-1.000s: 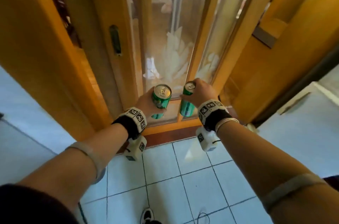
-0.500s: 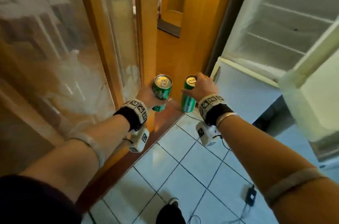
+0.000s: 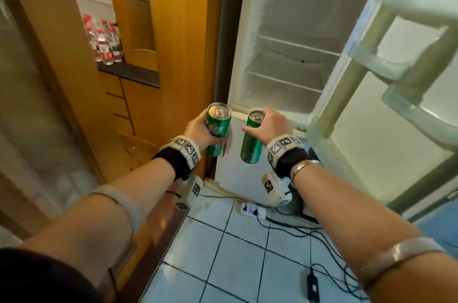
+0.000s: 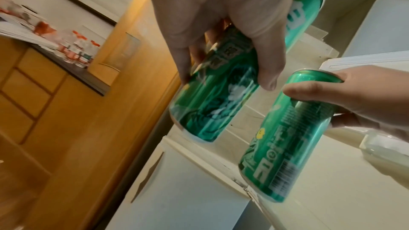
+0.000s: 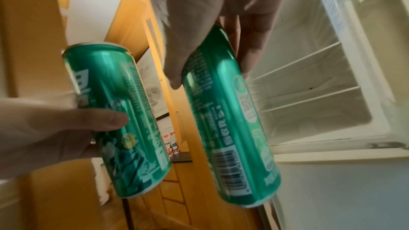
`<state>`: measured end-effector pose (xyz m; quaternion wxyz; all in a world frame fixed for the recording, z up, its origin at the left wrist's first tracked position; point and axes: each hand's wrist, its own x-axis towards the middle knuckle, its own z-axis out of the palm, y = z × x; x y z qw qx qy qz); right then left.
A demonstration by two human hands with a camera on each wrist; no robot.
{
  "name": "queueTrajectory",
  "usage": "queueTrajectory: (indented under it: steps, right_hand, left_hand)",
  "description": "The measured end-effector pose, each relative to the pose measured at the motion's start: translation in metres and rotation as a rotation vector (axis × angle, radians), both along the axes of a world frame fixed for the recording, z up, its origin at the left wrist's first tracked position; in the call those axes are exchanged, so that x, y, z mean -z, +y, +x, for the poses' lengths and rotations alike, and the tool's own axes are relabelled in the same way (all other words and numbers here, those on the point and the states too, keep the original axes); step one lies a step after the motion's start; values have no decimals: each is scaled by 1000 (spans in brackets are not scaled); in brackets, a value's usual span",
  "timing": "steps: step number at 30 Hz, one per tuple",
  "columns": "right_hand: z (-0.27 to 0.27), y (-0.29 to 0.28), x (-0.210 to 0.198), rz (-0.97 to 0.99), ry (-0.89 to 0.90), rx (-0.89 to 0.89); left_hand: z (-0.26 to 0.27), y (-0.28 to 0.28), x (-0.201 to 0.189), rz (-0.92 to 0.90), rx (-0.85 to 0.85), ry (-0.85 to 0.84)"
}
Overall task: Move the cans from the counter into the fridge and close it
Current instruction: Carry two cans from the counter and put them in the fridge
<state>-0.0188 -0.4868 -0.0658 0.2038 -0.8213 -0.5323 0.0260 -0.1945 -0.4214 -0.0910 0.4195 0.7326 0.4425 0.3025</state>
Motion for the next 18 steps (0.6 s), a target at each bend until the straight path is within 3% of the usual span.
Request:
queueTrajectory:
  steps: [10, 18]
  right_hand:
    - [66, 101, -23, -30, -6, 281]
    - [125, 166, -62, 31, 10, 379]
  left_hand:
    - [81, 153, -32, 57, 234, -1]
    - [146, 241, -65, 97, 321, -28]
